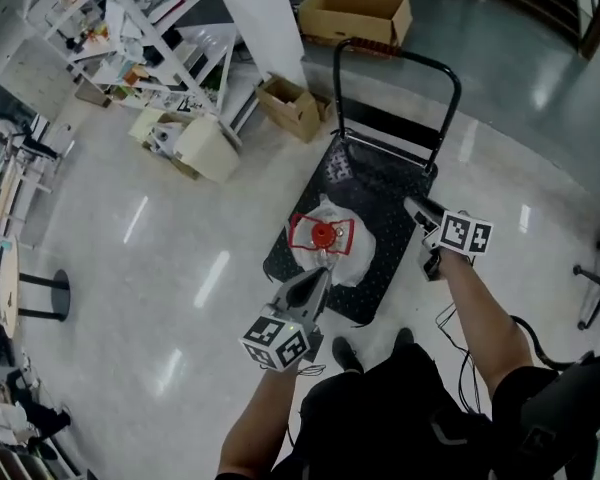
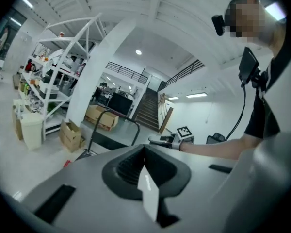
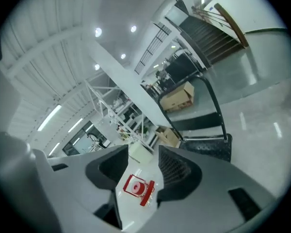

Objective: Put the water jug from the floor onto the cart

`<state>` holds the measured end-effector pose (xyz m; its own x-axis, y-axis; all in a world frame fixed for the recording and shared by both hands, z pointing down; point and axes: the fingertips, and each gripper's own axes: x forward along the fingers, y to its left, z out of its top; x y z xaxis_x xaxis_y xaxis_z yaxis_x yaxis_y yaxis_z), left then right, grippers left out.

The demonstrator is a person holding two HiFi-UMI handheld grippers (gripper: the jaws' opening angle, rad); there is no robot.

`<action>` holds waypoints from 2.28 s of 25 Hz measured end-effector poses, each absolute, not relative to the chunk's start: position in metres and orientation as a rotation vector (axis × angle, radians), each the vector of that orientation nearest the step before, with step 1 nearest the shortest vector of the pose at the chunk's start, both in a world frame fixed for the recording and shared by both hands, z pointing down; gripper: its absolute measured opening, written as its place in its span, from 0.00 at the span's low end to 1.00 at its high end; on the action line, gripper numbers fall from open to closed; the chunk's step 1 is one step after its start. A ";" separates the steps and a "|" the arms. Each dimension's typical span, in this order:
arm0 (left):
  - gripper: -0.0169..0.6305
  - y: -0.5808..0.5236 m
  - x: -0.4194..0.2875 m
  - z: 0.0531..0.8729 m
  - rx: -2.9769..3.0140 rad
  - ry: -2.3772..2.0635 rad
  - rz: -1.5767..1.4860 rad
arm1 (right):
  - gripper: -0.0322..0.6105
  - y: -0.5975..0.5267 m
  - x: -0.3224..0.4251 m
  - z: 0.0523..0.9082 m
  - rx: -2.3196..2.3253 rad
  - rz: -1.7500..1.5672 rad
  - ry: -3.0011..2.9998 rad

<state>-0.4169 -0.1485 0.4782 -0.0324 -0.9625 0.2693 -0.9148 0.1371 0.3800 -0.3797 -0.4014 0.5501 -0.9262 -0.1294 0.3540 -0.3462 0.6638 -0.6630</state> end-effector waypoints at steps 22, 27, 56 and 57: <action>0.03 -0.333 -0.208 0.284 2.491 -1.622 -0.070 | 0.05 -0.433 -0.085 0.283 0.729 0.431 -2.966; 0.03 -0.337 -0.168 0.290 2.529 -1.606 0.055 | 0.05 -0.428 -0.053 0.287 0.740 0.263 -2.935; 0.03 -0.046 -0.125 0.277 2.733 -1.258 0.025 | 0.05 -0.103 0.009 0.278 1.094 0.265 -2.836; 0.03 -0.035 -0.113 0.275 2.734 -1.259 0.026 | 0.05 -0.091 0.020 0.276 1.092 0.255 -2.843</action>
<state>-0.1132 -0.0347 0.2751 0.6516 -0.7553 0.0709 -0.7576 -0.6430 0.1123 0.0197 -0.0909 0.2755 -0.7413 -0.6567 0.1386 -0.6709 0.7311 -0.1245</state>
